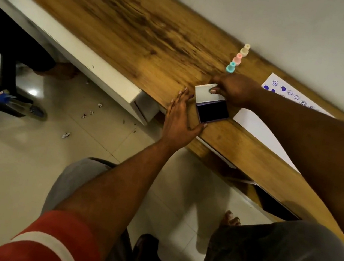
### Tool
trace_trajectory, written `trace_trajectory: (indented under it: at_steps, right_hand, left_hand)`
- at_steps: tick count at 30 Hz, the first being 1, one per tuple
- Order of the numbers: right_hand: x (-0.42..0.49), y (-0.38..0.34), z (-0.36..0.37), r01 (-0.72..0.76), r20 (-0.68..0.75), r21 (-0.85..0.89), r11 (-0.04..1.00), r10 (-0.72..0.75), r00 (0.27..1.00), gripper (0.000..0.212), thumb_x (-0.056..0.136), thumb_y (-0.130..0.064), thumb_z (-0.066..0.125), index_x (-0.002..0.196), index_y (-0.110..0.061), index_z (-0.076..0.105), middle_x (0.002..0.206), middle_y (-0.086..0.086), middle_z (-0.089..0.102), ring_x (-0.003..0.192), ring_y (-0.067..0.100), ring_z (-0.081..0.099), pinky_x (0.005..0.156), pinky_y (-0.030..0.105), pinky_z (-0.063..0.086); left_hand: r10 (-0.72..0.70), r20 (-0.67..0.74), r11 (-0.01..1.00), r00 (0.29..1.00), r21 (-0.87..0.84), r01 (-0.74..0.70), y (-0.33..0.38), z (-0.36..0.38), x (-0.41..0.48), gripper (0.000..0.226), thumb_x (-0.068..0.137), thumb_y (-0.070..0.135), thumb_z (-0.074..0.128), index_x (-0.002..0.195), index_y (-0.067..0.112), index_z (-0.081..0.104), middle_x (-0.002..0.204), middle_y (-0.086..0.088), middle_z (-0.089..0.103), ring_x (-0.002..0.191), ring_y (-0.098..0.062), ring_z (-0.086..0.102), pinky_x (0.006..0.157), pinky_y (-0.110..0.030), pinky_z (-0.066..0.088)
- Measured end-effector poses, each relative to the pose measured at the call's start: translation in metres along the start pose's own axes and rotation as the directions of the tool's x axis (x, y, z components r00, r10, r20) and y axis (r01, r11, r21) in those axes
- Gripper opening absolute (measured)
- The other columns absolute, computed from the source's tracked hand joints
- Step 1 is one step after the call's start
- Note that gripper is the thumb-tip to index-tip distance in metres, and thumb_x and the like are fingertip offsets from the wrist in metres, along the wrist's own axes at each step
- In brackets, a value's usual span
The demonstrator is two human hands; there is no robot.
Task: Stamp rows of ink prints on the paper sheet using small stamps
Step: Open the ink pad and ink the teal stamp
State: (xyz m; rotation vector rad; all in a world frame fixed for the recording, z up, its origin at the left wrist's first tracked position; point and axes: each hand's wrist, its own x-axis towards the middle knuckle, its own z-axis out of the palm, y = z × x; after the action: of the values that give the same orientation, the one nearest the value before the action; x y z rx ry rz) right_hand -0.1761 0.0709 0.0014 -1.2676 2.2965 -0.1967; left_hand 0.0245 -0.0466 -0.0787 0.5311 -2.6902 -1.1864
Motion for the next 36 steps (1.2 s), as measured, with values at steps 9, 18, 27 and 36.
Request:
trace_trajectory:
  at_steps: [9,18,27,36]
  right_hand:
    - [0.002,-0.001,0.009,0.029,-0.100,-0.133,0.991,-0.043,0.994,0.048,0.105,-0.042,0.051,0.146,-0.016,0.053,0.147,0.009,0.053,0.131,0.031,0.052,0.102,0.044,0.049]
    - [-0.004,-0.004,0.016,0.004,-0.196,-0.194,0.981,-0.043,0.980,0.047,0.106,-0.036,0.051,0.149,-0.015,0.053,0.152,0.012,0.049,0.137,0.035,0.046,0.109,0.046,0.041]
    - [-0.016,0.004,-0.003,-0.327,-0.520,-0.194,0.925,0.186,0.833,0.043,0.108,-0.045,0.040,0.109,-0.010,0.065,0.090,0.015,0.069,0.079,0.033,0.065,0.064,0.034,0.042]
    - [0.010,-0.005,-0.029,-0.514,-0.366,-0.374,0.772,0.386,0.847,0.058,0.105,-0.056,0.039,0.111,-0.005,0.067,0.106,0.021,0.068,0.098,0.040,0.068,0.072,0.039,0.044]
  left_hand:
    - [0.011,-0.020,1.000,1.000,-0.004,-0.011,-0.001,0.003,0.000,0.098,0.087,0.053,0.081,0.161,0.010,0.032,0.174,-0.009,0.024,0.162,-0.026,0.016,0.131,-0.051,0.013]
    - [0.006,-0.042,1.000,0.999,0.002,-0.006,-0.001,0.005,0.000,0.095,0.086,0.054,0.080,0.158,0.012,0.035,0.175,-0.008,0.022,0.162,-0.025,0.018,0.129,-0.048,0.014]
    - [-0.047,-0.083,0.992,0.995,-0.125,0.036,0.007,-0.015,0.010,0.096,0.081,0.058,0.085,0.155,0.015,0.040,0.170,-0.004,0.033,0.155,-0.022,0.032,0.122,-0.041,0.035]
    - [-0.175,-0.109,0.977,0.979,0.104,0.186,0.004,-0.060,0.058,0.068,0.086,0.052,0.081,0.142,0.024,0.054,0.115,0.010,0.061,0.116,-0.017,0.056,0.096,-0.041,0.051]
